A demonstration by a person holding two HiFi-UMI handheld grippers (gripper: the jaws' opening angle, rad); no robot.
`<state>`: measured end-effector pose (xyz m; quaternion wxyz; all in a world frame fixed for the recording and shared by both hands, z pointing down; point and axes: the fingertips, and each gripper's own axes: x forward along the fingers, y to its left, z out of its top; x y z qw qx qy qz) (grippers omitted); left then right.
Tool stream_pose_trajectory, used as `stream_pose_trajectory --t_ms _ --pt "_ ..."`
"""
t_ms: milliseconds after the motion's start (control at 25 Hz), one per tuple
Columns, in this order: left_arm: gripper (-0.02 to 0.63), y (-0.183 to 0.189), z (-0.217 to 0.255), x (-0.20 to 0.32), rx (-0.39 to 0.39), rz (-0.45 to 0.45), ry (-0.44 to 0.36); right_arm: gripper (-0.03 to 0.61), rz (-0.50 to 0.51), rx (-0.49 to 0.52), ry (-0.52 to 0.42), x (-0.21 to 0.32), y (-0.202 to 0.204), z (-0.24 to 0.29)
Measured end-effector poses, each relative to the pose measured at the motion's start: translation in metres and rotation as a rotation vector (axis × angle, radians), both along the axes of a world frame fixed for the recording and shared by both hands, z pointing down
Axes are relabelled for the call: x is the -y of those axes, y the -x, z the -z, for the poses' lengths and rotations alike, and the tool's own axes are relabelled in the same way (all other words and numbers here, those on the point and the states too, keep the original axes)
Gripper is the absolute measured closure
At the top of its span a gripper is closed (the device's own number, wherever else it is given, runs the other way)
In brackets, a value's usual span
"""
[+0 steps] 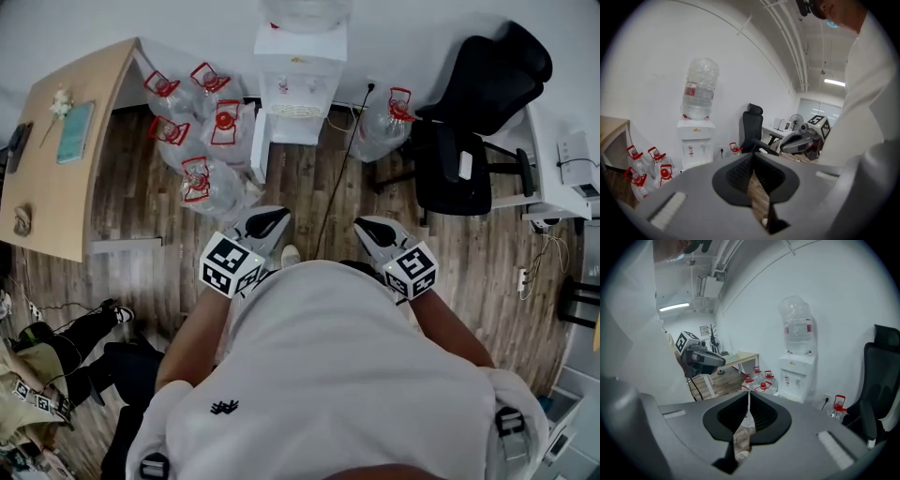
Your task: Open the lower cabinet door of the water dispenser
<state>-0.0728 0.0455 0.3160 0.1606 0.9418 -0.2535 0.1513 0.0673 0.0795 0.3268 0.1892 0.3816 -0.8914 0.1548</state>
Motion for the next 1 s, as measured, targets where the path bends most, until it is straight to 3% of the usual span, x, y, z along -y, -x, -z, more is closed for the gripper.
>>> stream_pose_trajectory --t_ms 240,680,1000 --pt "0.557 -0.017 0.006 -0.016 0.016 0.046 0.0 0.563 0.03 0.009 -0.049 -0.01 -0.025 0.019" --pt "0.557 -0.087 0.022 -0.065 -0.005 0.092 0.025 0.565 0.033 0.066 -0.017 -0.063 -0.092 0.016" --pt "0.557 -0.101 0.007 -0.105 0.028 0.176 0.061 0.566 0.117 0.091 -0.002 -0.092 -0.104 0.003"
